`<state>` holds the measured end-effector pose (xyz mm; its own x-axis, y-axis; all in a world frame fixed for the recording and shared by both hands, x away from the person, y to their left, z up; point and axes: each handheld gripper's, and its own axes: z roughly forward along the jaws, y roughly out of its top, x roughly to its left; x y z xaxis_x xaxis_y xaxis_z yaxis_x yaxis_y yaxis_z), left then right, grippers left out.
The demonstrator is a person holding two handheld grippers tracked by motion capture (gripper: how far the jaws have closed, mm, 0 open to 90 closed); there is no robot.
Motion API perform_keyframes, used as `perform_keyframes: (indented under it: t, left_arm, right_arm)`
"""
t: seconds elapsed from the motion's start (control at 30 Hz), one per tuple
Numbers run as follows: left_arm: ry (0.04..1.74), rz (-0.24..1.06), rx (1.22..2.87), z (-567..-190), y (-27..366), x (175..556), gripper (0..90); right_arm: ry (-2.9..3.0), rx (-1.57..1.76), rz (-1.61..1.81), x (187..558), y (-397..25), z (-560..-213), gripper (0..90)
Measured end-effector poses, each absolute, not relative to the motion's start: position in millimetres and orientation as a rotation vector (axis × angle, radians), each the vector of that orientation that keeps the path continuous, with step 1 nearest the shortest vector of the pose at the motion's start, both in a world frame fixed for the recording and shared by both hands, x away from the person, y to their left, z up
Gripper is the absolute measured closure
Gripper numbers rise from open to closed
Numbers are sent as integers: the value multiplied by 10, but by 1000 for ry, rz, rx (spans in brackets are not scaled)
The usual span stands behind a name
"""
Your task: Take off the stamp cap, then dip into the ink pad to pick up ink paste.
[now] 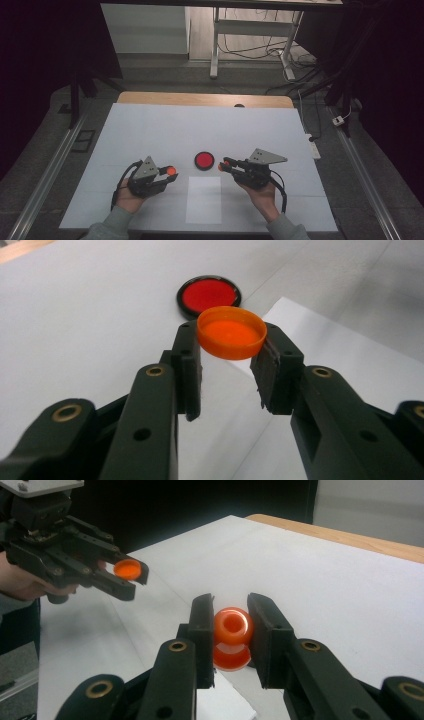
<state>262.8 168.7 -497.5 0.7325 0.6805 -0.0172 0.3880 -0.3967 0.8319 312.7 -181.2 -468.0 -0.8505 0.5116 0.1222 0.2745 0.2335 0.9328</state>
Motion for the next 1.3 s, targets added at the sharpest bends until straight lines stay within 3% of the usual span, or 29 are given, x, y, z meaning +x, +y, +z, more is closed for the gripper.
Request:
perform_keyframes:
  t: [0.37, 1.3]
  left_arm:
    - [864, 408, 1998, -5008, 1961, 2514, 649]
    - [890, 414, 1995, -5043, 1935, 2477, 649]
  right_arm:
    - [2291, 768, 1668, 3171, -1854, -4668, 727]
    - [2283, 772, 1650, 3172, -1869, -4633, 726]
